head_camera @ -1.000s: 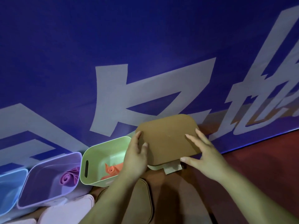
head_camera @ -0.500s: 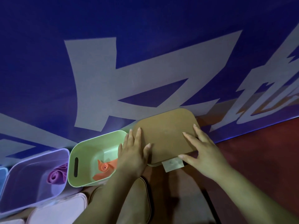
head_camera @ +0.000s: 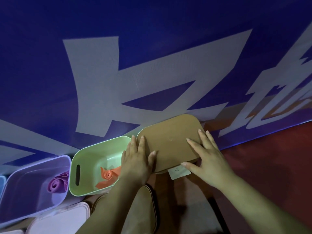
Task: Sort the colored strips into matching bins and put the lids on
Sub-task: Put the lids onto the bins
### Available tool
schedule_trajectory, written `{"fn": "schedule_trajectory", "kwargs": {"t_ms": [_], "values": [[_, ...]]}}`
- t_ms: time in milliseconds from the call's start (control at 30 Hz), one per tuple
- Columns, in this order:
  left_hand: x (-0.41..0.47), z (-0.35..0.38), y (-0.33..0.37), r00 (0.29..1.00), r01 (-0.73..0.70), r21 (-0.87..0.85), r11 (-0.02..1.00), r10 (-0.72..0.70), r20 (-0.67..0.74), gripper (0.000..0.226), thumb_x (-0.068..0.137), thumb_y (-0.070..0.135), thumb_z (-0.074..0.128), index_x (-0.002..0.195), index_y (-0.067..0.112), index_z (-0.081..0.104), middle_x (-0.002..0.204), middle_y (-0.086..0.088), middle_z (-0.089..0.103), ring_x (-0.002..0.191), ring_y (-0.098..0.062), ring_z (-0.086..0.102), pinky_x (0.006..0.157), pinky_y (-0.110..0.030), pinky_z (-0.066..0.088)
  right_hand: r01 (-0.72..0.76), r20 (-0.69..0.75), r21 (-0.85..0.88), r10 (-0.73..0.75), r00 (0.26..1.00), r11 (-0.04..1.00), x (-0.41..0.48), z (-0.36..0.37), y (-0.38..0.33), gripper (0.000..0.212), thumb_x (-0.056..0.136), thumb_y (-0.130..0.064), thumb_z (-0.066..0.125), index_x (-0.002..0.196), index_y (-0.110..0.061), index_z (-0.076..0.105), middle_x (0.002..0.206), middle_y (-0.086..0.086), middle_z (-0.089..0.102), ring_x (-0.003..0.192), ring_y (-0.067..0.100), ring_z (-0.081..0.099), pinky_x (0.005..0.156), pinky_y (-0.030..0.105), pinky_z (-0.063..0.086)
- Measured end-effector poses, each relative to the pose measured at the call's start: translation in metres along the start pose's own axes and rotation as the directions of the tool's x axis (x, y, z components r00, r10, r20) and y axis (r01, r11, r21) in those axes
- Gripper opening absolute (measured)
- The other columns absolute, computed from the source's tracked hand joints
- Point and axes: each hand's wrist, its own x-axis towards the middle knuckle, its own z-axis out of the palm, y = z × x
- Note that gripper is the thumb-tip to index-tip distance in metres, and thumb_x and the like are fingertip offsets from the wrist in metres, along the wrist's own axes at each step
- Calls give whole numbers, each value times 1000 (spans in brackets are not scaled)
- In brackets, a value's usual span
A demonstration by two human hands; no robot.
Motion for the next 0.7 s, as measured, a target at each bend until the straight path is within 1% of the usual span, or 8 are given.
{"fn": "schedule_trajectory", "kwargs": {"t_ms": [67,200,267,367,467,600,700], "values": [[-3,0,0,1000,1,-13,1000,-1,3,82,89,74,13,156,28,8,165,-12,6,152,-28,7,122,-47,14,-11,-27,33,12,1000,999,-1,3,-1,89,74,-73,62,151,-42,27,166,-6,-9,150,12,-20,117,39,17],[-10,-3,4,999,-17,-46,999,18,30,84,85,79,18,156,33,8,165,-11,5,152,-26,-2,121,-48,0,-10,-70,60,14,997,998,-2,8,-1,90,71,-72,66,149,-42,32,166,-4,-3,152,16,-11,117,43,23],[-10,-4,7,1000,-18,-91,996,18,3,87,83,82,20,155,33,12,164,-13,7,152,-25,0,122,-48,1,6,-104,67,1,995,998,-3,9,-2,89,71,-72,66,148,-40,36,166,-3,1,153,18,-6,116,43,24],[-8,-5,7,999,-28,-133,991,23,-41,88,83,81,21,155,32,15,163,-16,9,151,-25,2,122,-50,5,32,-161,46,-25,987,998,-3,12,-2,86,71,-71,67,146,-37,42,166,1,7,153,22,0,114,42,26],[-4,-5,7,999,-22,-88,996,17,-50,87,83,80,17,155,32,13,162,-17,10,151,-27,2,122,-50,4,23,-154,28,-18,988,999,1,13,-2,86,71,-72,66,146,-39,42,166,1,6,153,22,0,114,45,29],[-1,-1,5,999,-2,8,1000,2,-36,85,86,79,13,156,31,9,162,-16,11,151,-30,4,121,-51,5,-3,-101,-27,0,995,1000,2,14,-1,87,72,-77,58,147,-41,36,166,-2,2,153,19,-4,116,43,27],[-2,5,5,1000,6,78,997,-5,-6,81,91,75,16,156,30,2,165,-14,2,152,-33,0,120,-55,3,-10,-84,-37,6,996,999,3,14,0,87,72,-80,56,148,-42,34,166,-3,0,153,17,-8,117,40,24]]}}
